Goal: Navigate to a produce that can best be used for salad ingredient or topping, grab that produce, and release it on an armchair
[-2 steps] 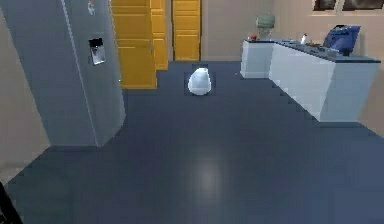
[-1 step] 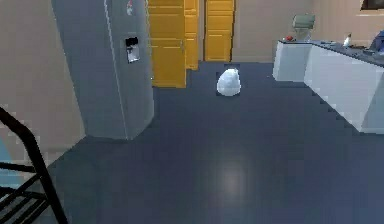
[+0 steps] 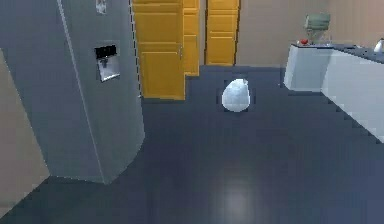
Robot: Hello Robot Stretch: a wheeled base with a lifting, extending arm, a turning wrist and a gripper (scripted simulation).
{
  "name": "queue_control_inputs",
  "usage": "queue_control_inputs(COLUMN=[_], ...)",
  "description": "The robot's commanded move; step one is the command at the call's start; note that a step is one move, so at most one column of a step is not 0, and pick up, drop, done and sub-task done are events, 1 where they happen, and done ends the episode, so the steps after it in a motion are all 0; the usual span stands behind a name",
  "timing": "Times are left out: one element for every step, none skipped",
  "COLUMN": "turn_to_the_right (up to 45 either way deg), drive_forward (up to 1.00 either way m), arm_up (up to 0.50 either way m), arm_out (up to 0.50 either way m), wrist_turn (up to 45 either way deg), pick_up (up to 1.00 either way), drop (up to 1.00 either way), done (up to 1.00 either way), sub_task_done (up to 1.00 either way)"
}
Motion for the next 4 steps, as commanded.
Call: queue_control_inputs(turn_to_the_right=[45.0,27.0,0.0,-45.0], drive_forward=[0.0,0.0,0.1,0.0], arm_up=[0.0,0.0,0.0,0.0], arm_out=[0.0,0.0,0.0,0.0], wrist_turn=[0.0,0.0,0.0,0.0], pick_up=[0.0,0.0,0.0,0.0], drop=[0.0,0.0,0.0,0.0], done=[0.0,0.0,0.0,0.0], sub_task_done=[0.0,0.0,0.0,0.0])
